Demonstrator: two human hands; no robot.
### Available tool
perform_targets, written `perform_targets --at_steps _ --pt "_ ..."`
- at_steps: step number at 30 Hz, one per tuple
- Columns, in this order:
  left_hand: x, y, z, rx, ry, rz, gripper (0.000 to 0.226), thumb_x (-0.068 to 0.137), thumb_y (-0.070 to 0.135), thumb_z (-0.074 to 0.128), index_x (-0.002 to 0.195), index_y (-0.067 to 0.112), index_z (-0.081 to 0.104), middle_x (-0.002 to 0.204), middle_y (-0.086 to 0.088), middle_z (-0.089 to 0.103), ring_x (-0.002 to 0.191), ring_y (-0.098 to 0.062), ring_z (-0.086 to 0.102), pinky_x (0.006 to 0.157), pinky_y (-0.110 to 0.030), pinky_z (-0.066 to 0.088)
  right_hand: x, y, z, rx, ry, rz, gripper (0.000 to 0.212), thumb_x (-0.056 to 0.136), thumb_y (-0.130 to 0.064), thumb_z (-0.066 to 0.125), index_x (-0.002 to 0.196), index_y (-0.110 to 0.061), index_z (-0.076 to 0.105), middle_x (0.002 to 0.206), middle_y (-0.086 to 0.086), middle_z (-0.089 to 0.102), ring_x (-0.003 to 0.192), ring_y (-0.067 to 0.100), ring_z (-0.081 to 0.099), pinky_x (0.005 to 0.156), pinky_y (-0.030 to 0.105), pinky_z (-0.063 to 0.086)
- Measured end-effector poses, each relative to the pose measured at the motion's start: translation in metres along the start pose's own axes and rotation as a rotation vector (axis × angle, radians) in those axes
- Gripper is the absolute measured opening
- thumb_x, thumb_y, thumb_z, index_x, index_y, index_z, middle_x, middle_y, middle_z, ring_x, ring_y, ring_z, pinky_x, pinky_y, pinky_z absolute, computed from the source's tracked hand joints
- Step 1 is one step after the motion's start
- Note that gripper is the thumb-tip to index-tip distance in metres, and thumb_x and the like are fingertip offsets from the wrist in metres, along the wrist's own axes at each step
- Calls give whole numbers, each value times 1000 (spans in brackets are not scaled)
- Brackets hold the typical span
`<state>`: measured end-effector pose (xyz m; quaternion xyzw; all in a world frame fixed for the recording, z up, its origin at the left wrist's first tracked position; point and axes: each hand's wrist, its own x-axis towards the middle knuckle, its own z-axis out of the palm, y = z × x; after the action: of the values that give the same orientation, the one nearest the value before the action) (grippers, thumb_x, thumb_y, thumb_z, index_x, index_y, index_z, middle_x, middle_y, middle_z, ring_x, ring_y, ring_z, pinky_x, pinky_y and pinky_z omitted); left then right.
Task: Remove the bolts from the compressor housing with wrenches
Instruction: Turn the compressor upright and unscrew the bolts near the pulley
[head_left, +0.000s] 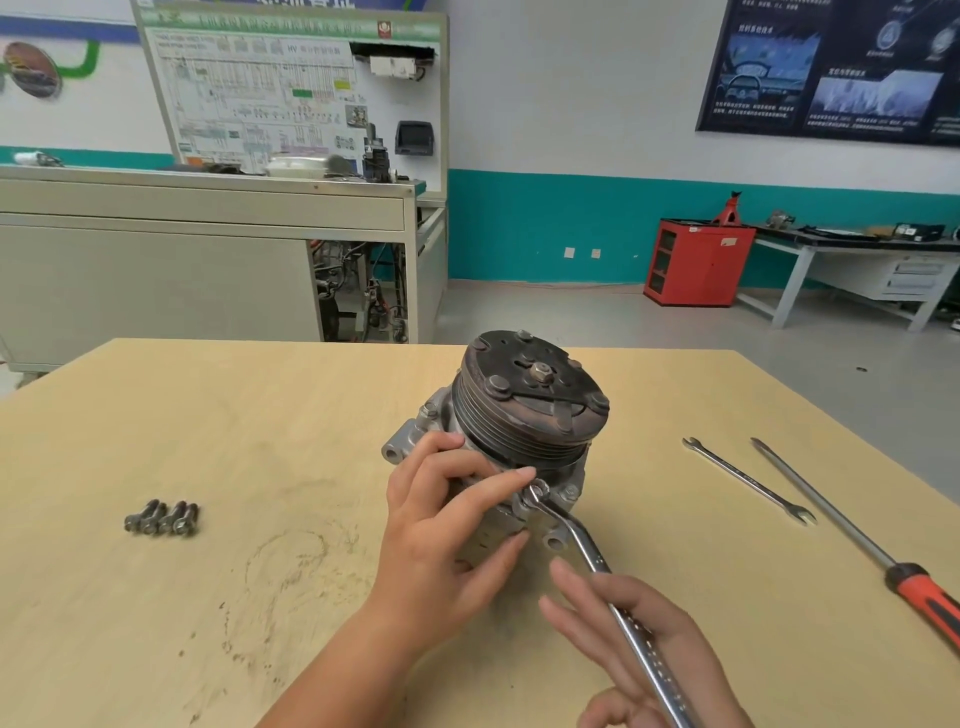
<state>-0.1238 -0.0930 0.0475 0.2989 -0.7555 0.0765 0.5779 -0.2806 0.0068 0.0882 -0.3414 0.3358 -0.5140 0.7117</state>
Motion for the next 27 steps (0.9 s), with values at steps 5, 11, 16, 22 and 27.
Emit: perform_targets --at_steps 5,11,16,22,27 --pt "1 1 1 4 0 3 41 76 28 69 116 29 58 107 9 47 116 -26 44 106 -39 32 -1 3 -10 -167 -72 -71 16 74 1 61 66 -7 73 69 0 74 68 12 71 33 19 41" --pt "0 1 2 -12 11 12 34 77 28 66 109 31 58 108 8 46 121 -24 38 106 -37 32 21 -18 -26 83 199 -381 51 59 -49 71 99 -17 70 48 6 58 37 13 50 36 11 33" --pt "0 -1 3 3 9 41 34 78 26 65 110 33 57 108 3 45 120 -27 38 99 -47 37 65 -45 -28 18 224 -304 13 86 -17 48 89 -19 60 46 -6 37 39 6 33 38 16 29" --pt "-3 -2 3 -37 40 23 61 77 28 66 131 30 37 112 4 50 121 -23 42 103 -44 35 29 -32 -48 462 -137 -321 23 91 -12 40 101 0 57 80 19 58 49 18 30 61 30 32" --pt "-3 -1 2 -46 28 18 62 78 29 67 132 29 37 112 5 51 122 -20 42 105 -42 34 -11 -9 -54 264 -223 -311 44 101 -14 31 139 9 26 141 35 30 107 48 48 87 39 34"
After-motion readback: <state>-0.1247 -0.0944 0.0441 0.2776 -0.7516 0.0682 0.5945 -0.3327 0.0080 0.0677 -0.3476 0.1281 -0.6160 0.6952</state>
